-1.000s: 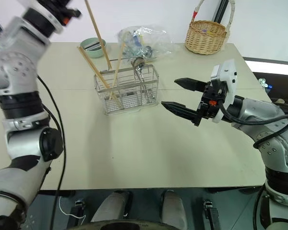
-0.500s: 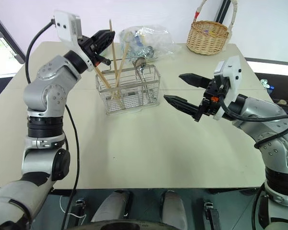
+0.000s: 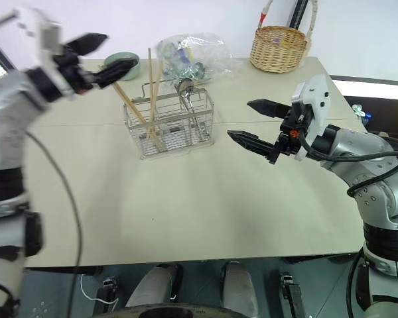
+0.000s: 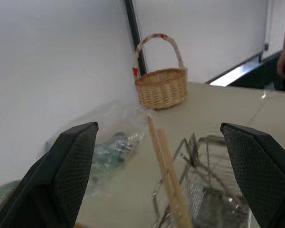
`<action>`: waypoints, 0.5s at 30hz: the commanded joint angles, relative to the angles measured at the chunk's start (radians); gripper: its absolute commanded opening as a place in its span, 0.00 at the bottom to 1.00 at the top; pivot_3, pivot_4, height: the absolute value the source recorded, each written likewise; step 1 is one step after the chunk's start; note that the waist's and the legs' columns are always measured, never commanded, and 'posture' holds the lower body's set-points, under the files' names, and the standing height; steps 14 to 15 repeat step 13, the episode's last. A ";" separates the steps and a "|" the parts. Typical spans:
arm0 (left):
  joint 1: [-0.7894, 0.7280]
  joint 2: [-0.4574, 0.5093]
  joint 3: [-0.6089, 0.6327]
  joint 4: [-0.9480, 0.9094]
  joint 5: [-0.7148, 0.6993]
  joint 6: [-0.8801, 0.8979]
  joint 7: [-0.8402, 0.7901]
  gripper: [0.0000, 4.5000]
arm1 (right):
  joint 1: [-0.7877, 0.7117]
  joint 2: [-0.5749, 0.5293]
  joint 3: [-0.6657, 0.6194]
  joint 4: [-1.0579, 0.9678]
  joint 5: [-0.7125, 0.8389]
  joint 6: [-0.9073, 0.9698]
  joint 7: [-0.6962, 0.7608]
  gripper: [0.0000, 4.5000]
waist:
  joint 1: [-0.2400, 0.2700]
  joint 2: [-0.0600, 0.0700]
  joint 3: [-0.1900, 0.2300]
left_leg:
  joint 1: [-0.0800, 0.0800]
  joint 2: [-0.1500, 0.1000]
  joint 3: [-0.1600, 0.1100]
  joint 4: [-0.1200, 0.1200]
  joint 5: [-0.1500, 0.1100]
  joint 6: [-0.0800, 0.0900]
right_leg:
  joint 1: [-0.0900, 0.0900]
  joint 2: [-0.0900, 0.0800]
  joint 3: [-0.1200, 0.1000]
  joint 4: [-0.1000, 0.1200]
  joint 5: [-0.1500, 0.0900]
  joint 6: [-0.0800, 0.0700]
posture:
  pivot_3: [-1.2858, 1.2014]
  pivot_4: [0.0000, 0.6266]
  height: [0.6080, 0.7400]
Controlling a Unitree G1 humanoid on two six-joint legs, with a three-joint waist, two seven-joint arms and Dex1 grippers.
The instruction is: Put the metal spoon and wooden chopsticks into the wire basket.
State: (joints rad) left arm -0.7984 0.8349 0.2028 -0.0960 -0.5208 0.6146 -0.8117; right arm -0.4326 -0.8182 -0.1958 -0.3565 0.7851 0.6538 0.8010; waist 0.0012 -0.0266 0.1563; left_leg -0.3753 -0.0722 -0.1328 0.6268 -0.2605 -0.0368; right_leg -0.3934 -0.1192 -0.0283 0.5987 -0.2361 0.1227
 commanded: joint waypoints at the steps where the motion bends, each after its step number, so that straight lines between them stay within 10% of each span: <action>1: 0.105 0.157 0.056 -0.033 0.016 -0.093 -0.195 0.97 | -0.011 -0.026 -0.010 0.038 -0.045 -0.050 0.057 1.00 | -0.009 0.004 0.000 | 0.000 0.000 0.000 0.000 0.000 0.001 | 0.001 -0.001 0.000 0.000 0.000 0.000 | 0.52 0.24 0.61; 15: 0.479 0.309 0.297 -0.129 -0.006 -0.062 -0.295 0.97 | -0.032 -0.018 0.028 0.129 -0.138 -0.118 0.155 1.00 | -0.010 0.006 0.001 | 0.000 0.001 -0.002 -0.001 -0.001 0.001 | 0.001 -0.001 0.000 -0.001 -0.002 -0.003 | 0.52 0.24 0.61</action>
